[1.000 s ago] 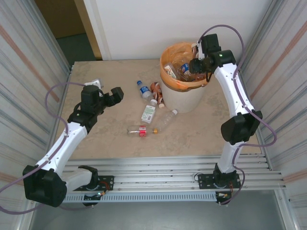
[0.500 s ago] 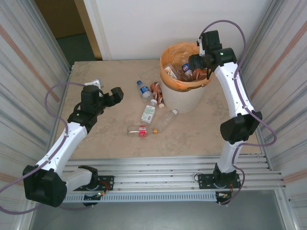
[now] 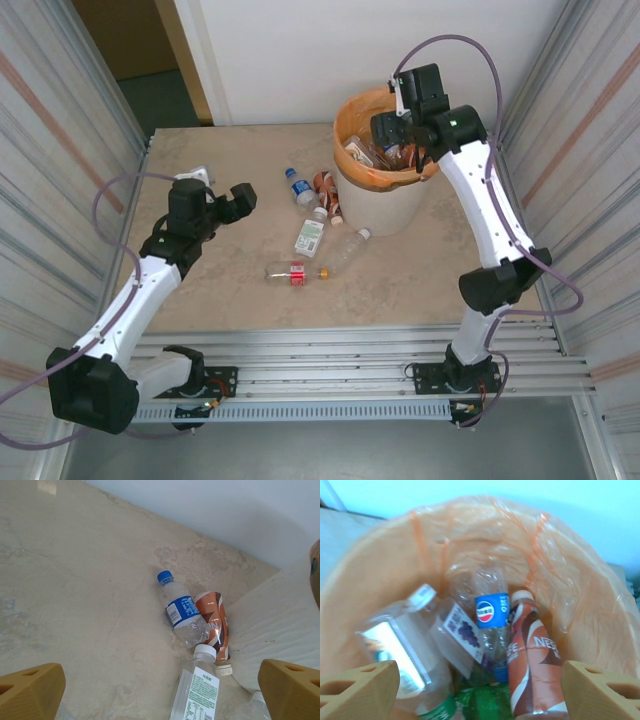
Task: Put the plastic bottles in the bin
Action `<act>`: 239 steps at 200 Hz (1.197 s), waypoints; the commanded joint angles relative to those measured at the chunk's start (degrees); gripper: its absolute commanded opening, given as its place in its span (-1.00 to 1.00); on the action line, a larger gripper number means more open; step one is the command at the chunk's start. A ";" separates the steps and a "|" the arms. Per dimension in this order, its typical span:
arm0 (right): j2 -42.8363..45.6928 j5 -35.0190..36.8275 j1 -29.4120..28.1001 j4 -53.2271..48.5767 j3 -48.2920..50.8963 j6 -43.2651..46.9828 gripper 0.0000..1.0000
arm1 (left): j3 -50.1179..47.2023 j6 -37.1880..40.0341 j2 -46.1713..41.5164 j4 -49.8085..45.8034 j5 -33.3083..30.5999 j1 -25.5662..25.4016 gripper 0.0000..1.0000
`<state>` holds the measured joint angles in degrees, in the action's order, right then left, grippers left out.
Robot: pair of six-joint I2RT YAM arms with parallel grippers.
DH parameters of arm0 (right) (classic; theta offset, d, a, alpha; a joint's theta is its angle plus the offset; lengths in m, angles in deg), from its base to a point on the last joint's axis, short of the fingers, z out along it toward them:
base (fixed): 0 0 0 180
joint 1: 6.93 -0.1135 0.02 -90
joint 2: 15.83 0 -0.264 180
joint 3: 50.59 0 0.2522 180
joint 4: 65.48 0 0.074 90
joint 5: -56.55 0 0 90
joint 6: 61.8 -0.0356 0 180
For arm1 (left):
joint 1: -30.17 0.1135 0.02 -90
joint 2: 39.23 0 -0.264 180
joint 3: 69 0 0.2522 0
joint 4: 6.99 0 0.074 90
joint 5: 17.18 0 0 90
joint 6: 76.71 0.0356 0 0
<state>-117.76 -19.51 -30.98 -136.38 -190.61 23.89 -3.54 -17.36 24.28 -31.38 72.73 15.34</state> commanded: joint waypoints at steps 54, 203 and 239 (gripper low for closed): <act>12.38 3.86 -14.08 6.25 14.92 -1.05 0.86 | -2.08 -1.44 -2.03 -1.01 -0.63 2.95 0.98; 2.99 1.42 -35.86 7.16 31.83 -0.95 0.96 | -8.24 -6.39 -2.81 -0.71 0.72 11.88 0.98; -1.10 -1.31 -37.60 7.49 32.92 0.01 0.96 | -9.07 -6.56 -3.08 -0.71 0.97 13.25 0.97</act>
<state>-116.51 -18.16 -67.48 -128.89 -158.02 22.90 -11.85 -23.00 22.77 -32.06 73.38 27.71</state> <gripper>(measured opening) 0.980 0.988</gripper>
